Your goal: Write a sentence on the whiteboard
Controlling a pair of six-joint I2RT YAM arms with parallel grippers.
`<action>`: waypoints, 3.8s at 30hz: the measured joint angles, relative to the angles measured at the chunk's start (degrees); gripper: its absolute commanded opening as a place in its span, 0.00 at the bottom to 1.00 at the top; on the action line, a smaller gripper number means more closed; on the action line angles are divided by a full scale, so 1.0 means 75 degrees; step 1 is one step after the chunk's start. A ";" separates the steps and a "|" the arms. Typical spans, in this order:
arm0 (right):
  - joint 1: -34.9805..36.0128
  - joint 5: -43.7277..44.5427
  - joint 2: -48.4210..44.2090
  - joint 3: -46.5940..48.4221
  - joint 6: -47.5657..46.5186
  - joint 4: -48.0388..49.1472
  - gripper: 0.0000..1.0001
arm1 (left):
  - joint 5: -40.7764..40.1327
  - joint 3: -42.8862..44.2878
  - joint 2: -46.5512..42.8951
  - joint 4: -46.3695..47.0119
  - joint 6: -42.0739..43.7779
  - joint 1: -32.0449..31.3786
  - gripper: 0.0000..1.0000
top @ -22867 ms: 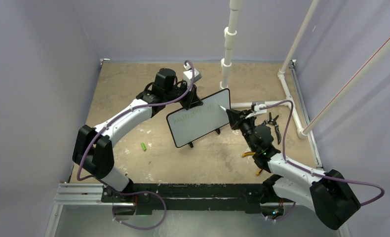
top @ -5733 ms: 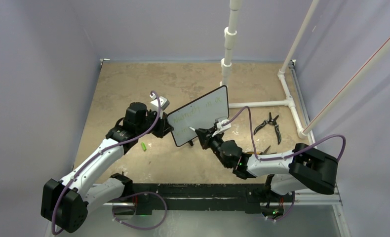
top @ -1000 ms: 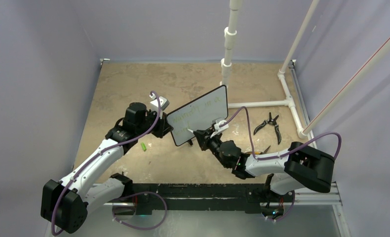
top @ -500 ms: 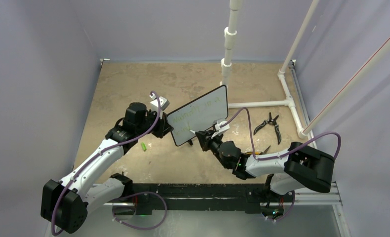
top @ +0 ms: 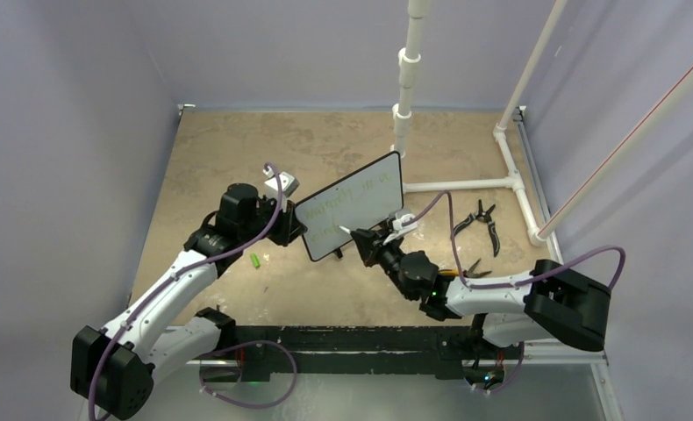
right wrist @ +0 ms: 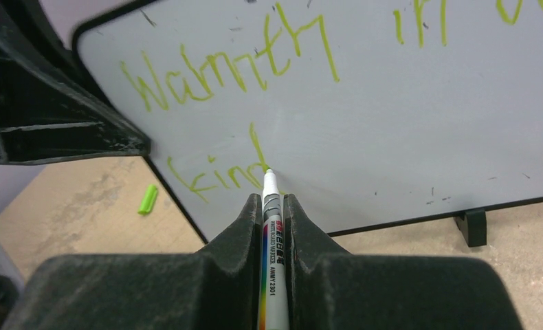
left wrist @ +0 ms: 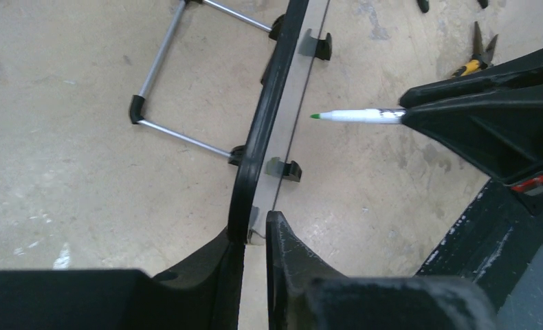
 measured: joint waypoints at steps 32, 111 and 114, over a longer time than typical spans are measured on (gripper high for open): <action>-0.3066 -0.4806 -0.1408 -0.0326 -0.1402 -0.0463 0.00 | 0.0323 0.2562 0.1865 0.0096 0.0892 0.0003 0.66; -0.3022 -0.4715 -0.0254 0.0047 -0.1530 -0.0804 0.00 | 0.0755 0.1763 0.2049 0.1236 0.0487 0.0003 0.24; -0.3019 -0.4707 -0.0254 0.0047 -0.1533 -0.0796 0.00 | 0.0755 0.1763 0.2049 0.1241 0.0487 0.0003 0.24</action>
